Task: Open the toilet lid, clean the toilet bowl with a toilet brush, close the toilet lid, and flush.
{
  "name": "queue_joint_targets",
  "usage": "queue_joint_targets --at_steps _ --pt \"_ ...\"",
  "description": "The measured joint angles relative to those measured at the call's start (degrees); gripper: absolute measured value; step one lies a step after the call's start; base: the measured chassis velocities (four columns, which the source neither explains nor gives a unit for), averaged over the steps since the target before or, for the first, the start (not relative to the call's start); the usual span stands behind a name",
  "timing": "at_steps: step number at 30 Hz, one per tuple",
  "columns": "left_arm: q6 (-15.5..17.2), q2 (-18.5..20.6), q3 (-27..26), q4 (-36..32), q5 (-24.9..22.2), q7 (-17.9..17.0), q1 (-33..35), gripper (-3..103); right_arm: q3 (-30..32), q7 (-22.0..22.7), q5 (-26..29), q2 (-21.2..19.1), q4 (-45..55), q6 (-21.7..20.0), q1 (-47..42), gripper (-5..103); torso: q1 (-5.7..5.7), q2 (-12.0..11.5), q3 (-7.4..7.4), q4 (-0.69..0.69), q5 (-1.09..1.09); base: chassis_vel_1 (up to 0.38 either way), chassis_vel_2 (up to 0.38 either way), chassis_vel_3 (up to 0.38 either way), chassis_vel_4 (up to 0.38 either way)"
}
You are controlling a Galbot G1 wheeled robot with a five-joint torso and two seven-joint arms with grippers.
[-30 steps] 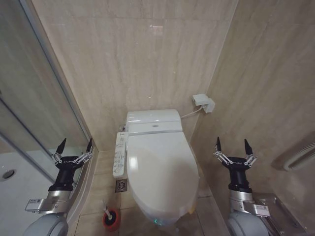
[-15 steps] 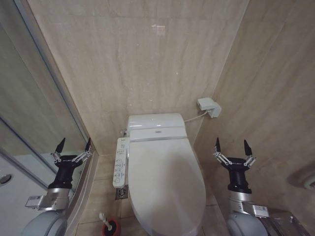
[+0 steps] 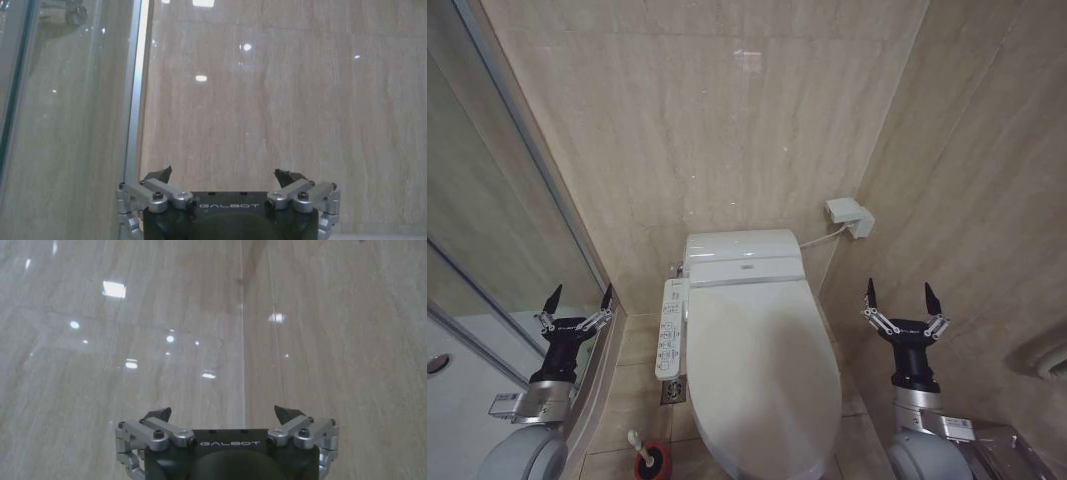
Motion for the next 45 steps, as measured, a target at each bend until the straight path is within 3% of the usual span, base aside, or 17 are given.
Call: queue_joint_targets --at_steps 9,20,25,28,30,31,39,45 --pt "0.0 -0.1 -0.7 -0.2 -0.5 0.0 0.1 100 -0.2 0.0 -0.2 0.3 -0.2 0.2 0.1 100 0.00 0.0 0.00 -0.01 0.00 0.000 0.000 0.000 0.000" --pt "-1.1 2.8 0.8 5.8 -1.6 1.7 -4.4 100 -0.2 0.0 -0.1 0.0 0.0 0.3 -0.1 100 0.00 0.0 0.00 -0.01 -0.01 0.000 0.000 0.000 0.000" --pt "-1.9 5.9 5.1 10.5 -2.8 3.9 -8.7 100 -0.3 -0.1 -0.1 0.1 0.1 0.5 -0.3 100 0.00 0.0 0.00 -0.02 0.00 0.000 0.000 0.000 0.000" --pt "-1.4 7.5 8.9 15.2 -6.4 5.5 -13.4 100 -0.7 -0.2 -0.1 0.4 0.0 0.5 0.0 100 0.01 0.0 0.00 -0.03 -0.02 0.000 0.000 0.000 0.000" --pt "-1.1 7.6 9.5 16.3 -7.5 6.1 -14.6 98 -1.1 -0.4 -0.2 0.5 -0.2 0.5 0.4 100 0.01 0.0 0.00 -0.04 -0.01 0.000 0.000 0.000 0.000" --pt "-0.9 7.6 10.1 17.2 -8.2 6.6 -15.9 98 -1.5 -0.6 -0.2 0.6 -0.4 0.5 0.7 100 0.01 0.0 0.00 0.04 0.00 0.000 0.000 0.000 0.000" --pt "-0.5 7.0 15.0 22.9 -8.6 8.5 -24.7 99 -1.8 -1.0 -0.7 1.9 -0.5 0.8 0.5 100 0.01 0.0 0.00 -0.04 0.00 0.000 0.000 0.000 0.000" --pt "-0.6 7.4 18.2 29.2 -8.5 9.1 -31.1 97 -1.7 -1.2 -1.3 2.5 0.2 0.9 -0.2 100 0.01 0.0 0.01 0.00 -0.01 0.000 0.000 0.000 0.000"
